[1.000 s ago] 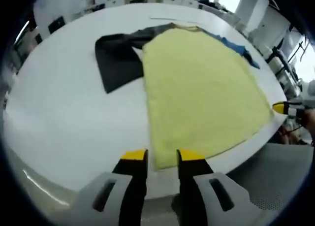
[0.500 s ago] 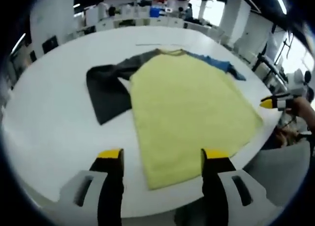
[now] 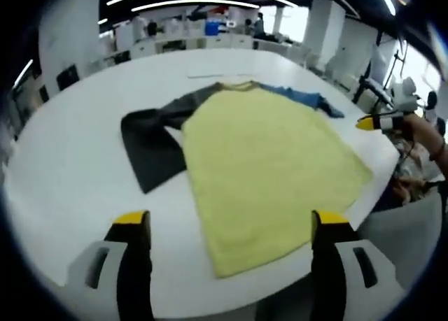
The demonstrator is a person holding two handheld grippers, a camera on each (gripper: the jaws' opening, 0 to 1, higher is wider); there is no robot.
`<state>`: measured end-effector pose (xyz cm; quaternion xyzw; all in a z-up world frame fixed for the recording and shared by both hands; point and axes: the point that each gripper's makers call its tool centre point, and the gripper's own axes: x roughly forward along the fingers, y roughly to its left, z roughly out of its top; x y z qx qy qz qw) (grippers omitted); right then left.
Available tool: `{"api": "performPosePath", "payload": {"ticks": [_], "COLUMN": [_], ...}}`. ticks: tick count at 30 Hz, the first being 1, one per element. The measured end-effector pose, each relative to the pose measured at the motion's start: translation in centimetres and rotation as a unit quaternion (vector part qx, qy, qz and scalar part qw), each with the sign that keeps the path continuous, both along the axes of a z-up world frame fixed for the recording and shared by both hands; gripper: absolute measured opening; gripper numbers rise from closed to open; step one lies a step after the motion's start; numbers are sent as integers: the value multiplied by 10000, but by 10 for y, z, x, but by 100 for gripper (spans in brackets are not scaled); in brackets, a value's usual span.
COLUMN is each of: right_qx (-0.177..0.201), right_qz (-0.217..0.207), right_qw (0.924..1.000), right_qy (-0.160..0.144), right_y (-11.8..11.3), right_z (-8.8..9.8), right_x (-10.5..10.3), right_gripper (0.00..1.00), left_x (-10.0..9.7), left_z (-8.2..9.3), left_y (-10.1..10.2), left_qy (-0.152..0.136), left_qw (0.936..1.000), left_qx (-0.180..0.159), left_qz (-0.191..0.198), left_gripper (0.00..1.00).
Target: Fold the garment on the visible template until the final outline fits inside the template.
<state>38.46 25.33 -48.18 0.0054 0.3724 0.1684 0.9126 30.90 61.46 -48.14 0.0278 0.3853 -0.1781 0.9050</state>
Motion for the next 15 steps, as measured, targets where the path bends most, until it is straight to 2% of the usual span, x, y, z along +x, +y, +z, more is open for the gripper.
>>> {"api": "performPosePath", "payload": {"ticks": [2,10,15], "right_qx": [87,281,259], "right_qz": [-26,-46,-79], "right_qw": [10000,9996,9996], "right_qy": [-32,-13,-46], "right_y": [0,2,1], "right_z": [0,-2,-8], "right_x": [8,36,55], "right_gripper": [37,36,31], "left_x": [0,4,7], "left_z": [1,3,4], "left_y": [-1,-2,-3], "left_qy": [-29,-99,-189], "left_qw": [10000,9999,9997], "left_qx": [3,-74,-99], "left_qz": [-43,-108,-150], "left_gripper": [99,99,99]}}
